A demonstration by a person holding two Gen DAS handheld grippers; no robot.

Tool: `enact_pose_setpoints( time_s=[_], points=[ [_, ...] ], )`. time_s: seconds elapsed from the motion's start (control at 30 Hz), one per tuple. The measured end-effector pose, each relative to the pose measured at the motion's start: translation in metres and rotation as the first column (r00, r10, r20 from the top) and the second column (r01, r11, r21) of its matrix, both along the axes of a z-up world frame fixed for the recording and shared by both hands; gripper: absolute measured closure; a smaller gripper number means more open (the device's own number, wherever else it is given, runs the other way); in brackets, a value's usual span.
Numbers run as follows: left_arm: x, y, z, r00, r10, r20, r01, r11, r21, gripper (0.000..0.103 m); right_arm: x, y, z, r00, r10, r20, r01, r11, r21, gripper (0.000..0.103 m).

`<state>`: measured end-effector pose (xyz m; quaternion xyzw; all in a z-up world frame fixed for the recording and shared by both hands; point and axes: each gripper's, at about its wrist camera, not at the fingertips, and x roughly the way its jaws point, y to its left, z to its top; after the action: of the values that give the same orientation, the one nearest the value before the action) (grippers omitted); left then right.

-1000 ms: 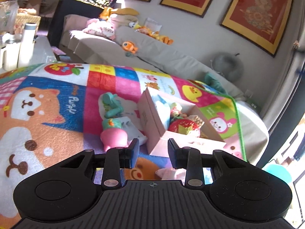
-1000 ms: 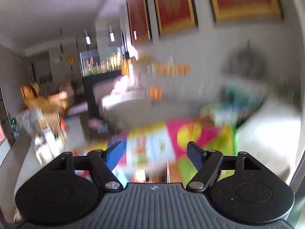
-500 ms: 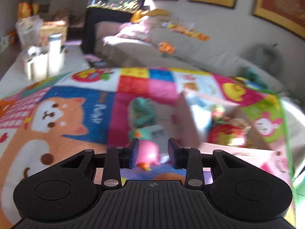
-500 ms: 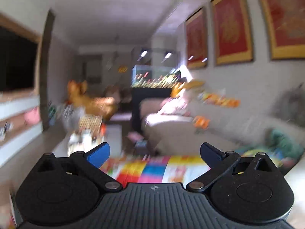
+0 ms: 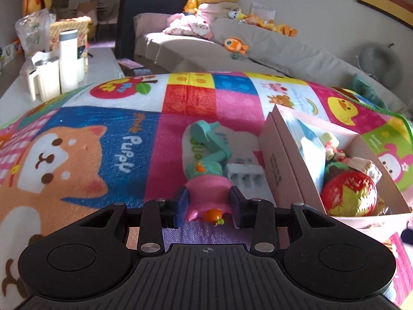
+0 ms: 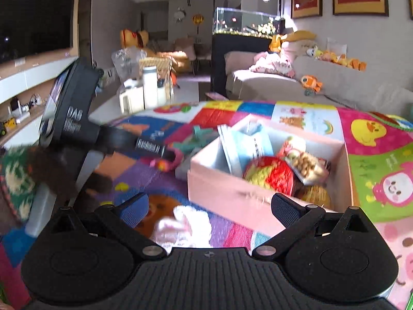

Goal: Organize objects

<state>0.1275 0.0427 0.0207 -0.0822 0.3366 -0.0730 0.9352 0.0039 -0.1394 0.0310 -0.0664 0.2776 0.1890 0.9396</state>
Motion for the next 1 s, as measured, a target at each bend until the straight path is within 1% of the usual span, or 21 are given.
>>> enact_pose_setpoints(
  time_s=[0.13,0.2,0.27,0.3,0.33,0.4,0.47,0.5,0.57,0.67,0.7,0.77,0.87,0.9,0.93,0.97,1.0],
  points=[
    [-0.009,0.009,0.001,1.000,-0.020,-0.020,0.020,1.000,-0.024,0.069,0.004,0.006,-0.009,0.999,-0.007,-0.038,0.005,0.999,-0.032,0.002],
    [-0.021,0.015,0.000,0.999,-0.030,-0.026,0.029,0.999,-0.036,0.070,0.004,0.010,-0.013,0.999,0.000,-0.046,-0.003,0.999,-0.049,0.002],
    [-0.037,0.019,0.000,0.998,-0.056,-0.040,0.054,0.997,-0.051,0.076,0.002,0.013,-0.016,0.999,0.003,-0.049,-0.007,0.998,-0.064,0.002],
    [-0.047,0.020,0.001,0.996,-0.079,-0.050,0.076,0.996,-0.052,0.094,0.001,0.014,-0.016,0.999,0.004,-0.047,-0.007,0.997,-0.071,0.002],
    [-0.056,0.019,0.001,0.992,-0.109,-0.064,0.106,0.993,-0.043,0.094,0.001,0.016,-0.019,0.999,0.003,-0.044,-0.006,0.997,-0.076,0.002],
    [-0.078,0.015,0.002,0.982,-0.172,-0.077,0.173,0.985,0.008,0.093,-0.002,0.016,-0.019,0.999,0.001,-0.037,-0.004,0.997,-0.080,0.002],
    [-0.097,0.013,0.005,0.976,-0.202,-0.076,0.206,0.977,0.046,0.092,-0.004,0.014,-0.020,0.999,-0.005,-0.034,0.002,0.997,-0.076,0.002],
    [-0.103,0.014,0.007,0.976,-0.205,-0.067,0.209,0.977,0.046,0.092,-0.005,0.012,-0.020,0.999,-0.008,-0.035,0.006,0.997,-0.073,0.002],
    [-0.109,0.021,0.015,0.983,-0.184,-0.028,0.185,0.983,0.019,0.092,-0.004,0.010,-0.022,0.999,-0.018,-0.040,0.015,0.998,-0.068,0.002],
    [-0.105,0.032,0.030,0.993,-0.114,0.043,0.116,0.992,-0.045,0.092,-0.002,0.006,-0.023,0.998,-0.034,-0.051,0.031,0.998,-0.062,0.002],
    [-0.101,0.033,0.034,0.994,-0.094,0.062,0.097,0.994,-0.052,0.091,-0.003,0.005,-0.024,0.998,-0.039,-0.055,0.036,0.998,-0.061,0.002],
    [-0.096,0.034,0.039,0.994,-0.072,0.087,0.076,0.996,-0.041,0.091,-0.003,0.004,-0.026,0.997,-0.047,-0.058,0.043,0.997,-0.063,0.002],
    [-0.092,0.029,0.039,0.991,-0.109,0.079,0.108,0.994,0.018,0.090,-0.005,0.001,-0.029,0.997,-0.051,-0.062,0.048,0.997,-0.062,0.002],
    [-0.094,0.023,0.038,0.987,-0.146,0.066,0.142,0.988,0.063,0.090,-0.005,-0.001,-0.031,0.996,-0.055,-0.067,0.051,0.997,-0.059,0.001],
    [-0.099,0.017,0.037,0.976,-0.210,0.055,0.203,0.973,0.112,0.090,-0.004,-0.003,-0.033,0.996,-0.060,-0.073,0.056,0.997,-0.057,0.000],
    [-0.107,0.007,0.035,0.952,-0.305,0.041,0.294,0.941,0.171,0.090,-0.004,-0.006,-0.034,0.995,-0.067,-0.075,0.063,0.996,-0.055,0.000],
    [-0.116,-0.002,0.031,0.927,-0.375,0.018,0.362,0.907,0.214,0.087,-0.003,-0.008,-0.036,0.994,-0.073,-0.080,0.069,0.996,-0.050,0.000]
  ],
)
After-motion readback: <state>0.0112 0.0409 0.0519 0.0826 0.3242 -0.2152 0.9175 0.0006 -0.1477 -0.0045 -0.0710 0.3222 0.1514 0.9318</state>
